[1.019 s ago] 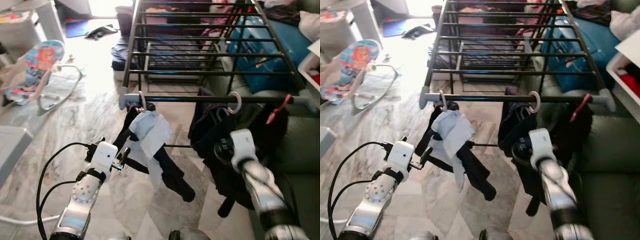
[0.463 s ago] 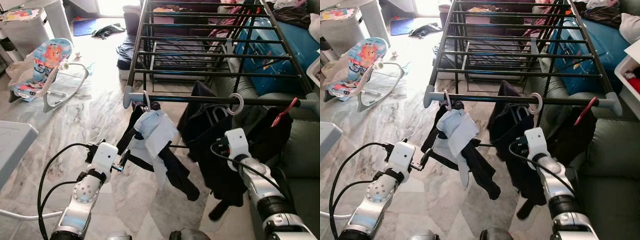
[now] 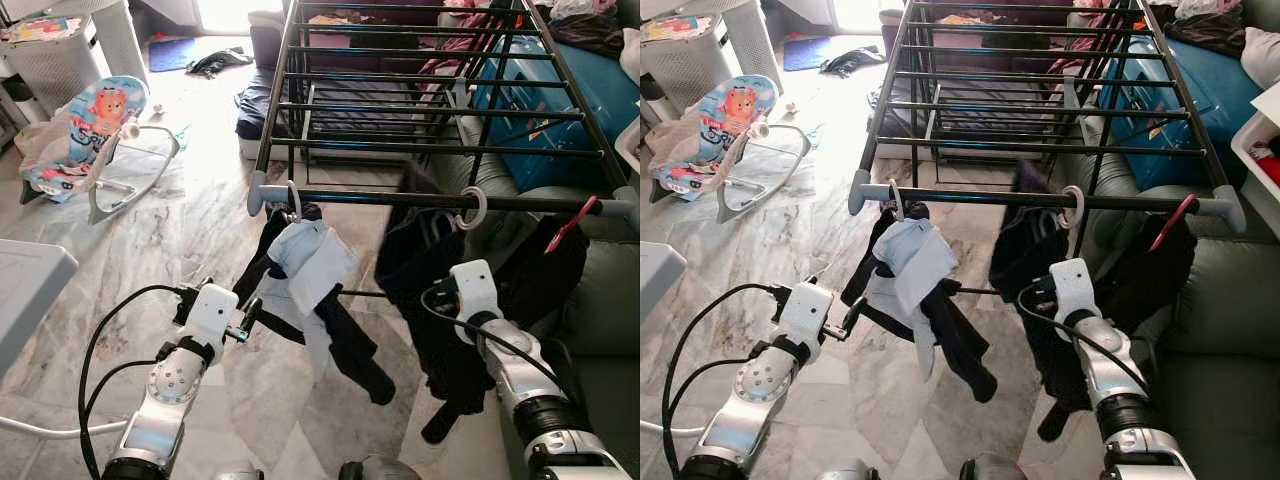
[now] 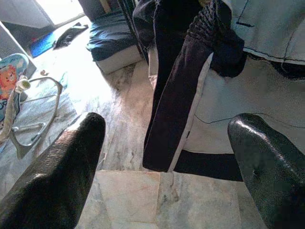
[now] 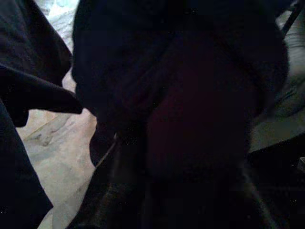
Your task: Hang hanger
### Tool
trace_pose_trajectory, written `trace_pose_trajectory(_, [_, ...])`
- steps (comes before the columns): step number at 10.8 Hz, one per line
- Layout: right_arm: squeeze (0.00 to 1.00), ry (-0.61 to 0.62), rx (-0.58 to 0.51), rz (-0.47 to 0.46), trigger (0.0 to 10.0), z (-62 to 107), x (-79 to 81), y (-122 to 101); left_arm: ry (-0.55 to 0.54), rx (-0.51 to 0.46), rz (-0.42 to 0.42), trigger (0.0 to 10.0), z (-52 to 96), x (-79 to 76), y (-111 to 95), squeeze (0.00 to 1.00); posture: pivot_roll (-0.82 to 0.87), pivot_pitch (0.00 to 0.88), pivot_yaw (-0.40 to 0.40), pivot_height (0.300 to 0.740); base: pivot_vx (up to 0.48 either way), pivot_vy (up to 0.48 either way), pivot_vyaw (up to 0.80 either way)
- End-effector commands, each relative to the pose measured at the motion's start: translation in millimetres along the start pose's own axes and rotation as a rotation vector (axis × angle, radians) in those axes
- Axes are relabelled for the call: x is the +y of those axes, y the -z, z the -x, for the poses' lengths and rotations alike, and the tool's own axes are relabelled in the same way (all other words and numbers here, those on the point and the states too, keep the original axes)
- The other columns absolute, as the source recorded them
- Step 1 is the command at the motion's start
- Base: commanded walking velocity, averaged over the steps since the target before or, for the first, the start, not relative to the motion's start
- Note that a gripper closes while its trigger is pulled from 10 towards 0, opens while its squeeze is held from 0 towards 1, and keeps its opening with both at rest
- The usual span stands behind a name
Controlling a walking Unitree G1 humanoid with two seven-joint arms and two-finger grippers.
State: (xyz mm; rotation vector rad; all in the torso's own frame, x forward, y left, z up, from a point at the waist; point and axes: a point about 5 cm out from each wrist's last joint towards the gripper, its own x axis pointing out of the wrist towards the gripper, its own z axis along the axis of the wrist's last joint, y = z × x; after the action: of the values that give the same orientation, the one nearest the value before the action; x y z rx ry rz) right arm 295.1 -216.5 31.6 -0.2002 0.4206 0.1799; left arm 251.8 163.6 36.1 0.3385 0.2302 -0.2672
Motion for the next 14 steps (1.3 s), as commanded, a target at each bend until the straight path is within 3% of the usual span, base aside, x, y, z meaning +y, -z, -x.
trace_pose_trajectory(1, [0.0, -0.008, -0.032, -0.004, 0.0, -2.8, 4.2, -5.3, 0.005, 0.01, -0.006, 10.0, -1.1, -0.5, 0.4, 0.0, -0.02, 0.005, -0.016, 0.74, 0.0, 0.0, 0.0])
trace_pose_trajectory(8, [0.0, 0.015, -0.072, 0.053, 0.0, 1.8, 8.8, -0.9, 0.017, 0.019, 0.001, 10.0, -2.0, -2.8, 2.3, 0.0, -0.02, 0.0, -0.023, 0.74, 0.0, 0.0, 0.0])
trace_pose_trajectory(12, [0.0, 0.09, -0.269, 0.052, 0.0, 9.0, 8.5, -22.5, 0.019, 0.018, 0.009, 10.0, -1.9, -4.3, 2.1, 0.0, -0.02, 0.0, -0.029, 0.74, 0.0, 0.0, 0.0])
trace_pose_trajectory(13, [0.0, 0.15, -0.373, 0.053, 0.0, 19.8, 7.5, -31.9, 0.016, 0.014, 0.017, 10.0, -1.5, -4.3, 1.9, 0.0, -0.03, 0.003, -0.032, 0.74, 0.0, 0.0, 0.0])
trace_pose_trajectory(14, [0.0, 0.175, -0.407, 0.054, 0.0, 30.0, 10.4, -31.9, 0.011, 0.008, 0.018, 10.0, -0.9, -4.5, 1.4, 0.0, -0.03, 0.006, -0.034, 0.74, 0.0, 0.0, 0.0])
